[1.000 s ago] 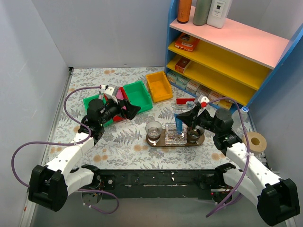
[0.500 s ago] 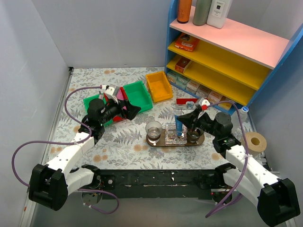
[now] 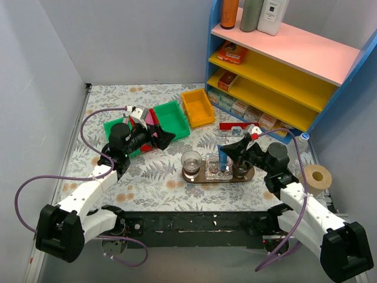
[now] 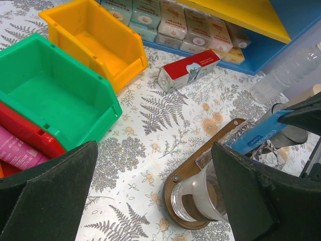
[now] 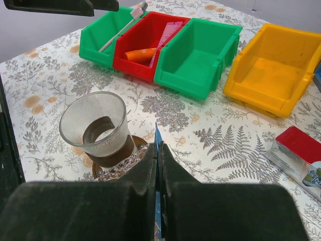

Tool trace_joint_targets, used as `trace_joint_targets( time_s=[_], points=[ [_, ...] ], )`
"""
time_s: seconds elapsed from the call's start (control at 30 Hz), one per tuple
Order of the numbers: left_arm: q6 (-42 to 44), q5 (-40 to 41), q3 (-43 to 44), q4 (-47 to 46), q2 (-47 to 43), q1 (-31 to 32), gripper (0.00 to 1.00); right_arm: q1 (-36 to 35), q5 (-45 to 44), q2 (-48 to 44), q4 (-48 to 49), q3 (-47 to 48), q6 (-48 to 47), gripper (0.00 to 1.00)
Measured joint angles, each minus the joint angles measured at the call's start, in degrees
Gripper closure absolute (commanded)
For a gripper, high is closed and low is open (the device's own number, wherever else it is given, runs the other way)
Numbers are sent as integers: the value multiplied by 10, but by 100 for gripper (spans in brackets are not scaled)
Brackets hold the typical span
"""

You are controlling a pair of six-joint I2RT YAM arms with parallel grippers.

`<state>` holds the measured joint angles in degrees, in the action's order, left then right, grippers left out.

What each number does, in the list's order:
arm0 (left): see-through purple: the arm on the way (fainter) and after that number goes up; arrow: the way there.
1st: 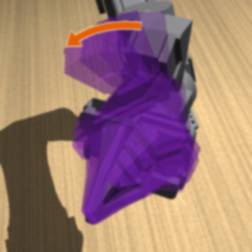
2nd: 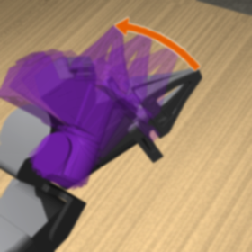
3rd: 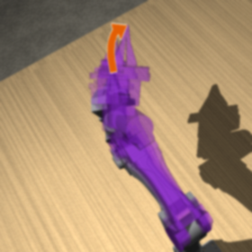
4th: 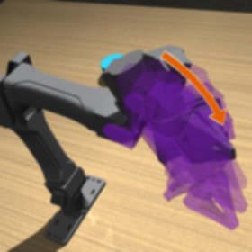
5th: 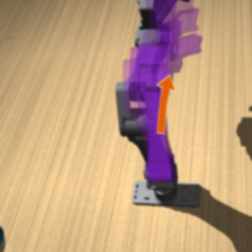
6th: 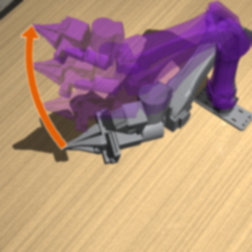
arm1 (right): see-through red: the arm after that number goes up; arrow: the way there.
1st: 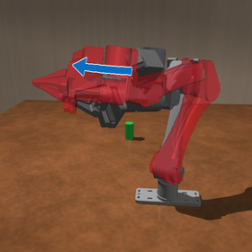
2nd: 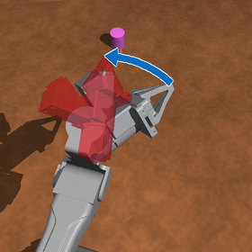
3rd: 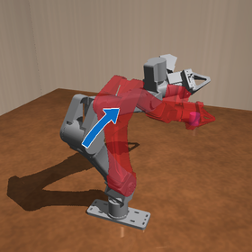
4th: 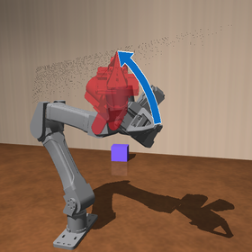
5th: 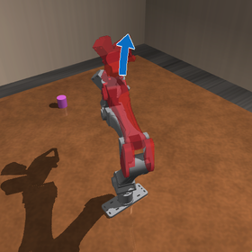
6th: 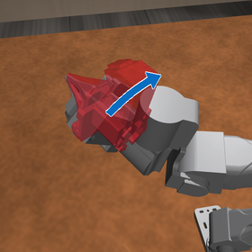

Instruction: Prepare toiletry sets of a toothbrush and toothpaste on the tray

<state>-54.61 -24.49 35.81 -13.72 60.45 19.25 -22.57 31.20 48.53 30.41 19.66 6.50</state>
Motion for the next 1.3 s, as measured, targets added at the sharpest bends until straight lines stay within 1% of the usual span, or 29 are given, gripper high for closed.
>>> trace_joint_targets(
  time_s=[0.97, 1.23, 1.3],
  points=[
    [4, 0, 0, 0, 0, 0, 2, 0, -9, 11, 74, -42, 8, 99],
    [4, 0, 0, 0, 0, 0, 2, 0, -10, 11, 77, -46, 5, 99],
    [4, 0, 0, 0, 0, 0, 2, 0, -10, 11, 76, -46, 2, 96]
  ],
)
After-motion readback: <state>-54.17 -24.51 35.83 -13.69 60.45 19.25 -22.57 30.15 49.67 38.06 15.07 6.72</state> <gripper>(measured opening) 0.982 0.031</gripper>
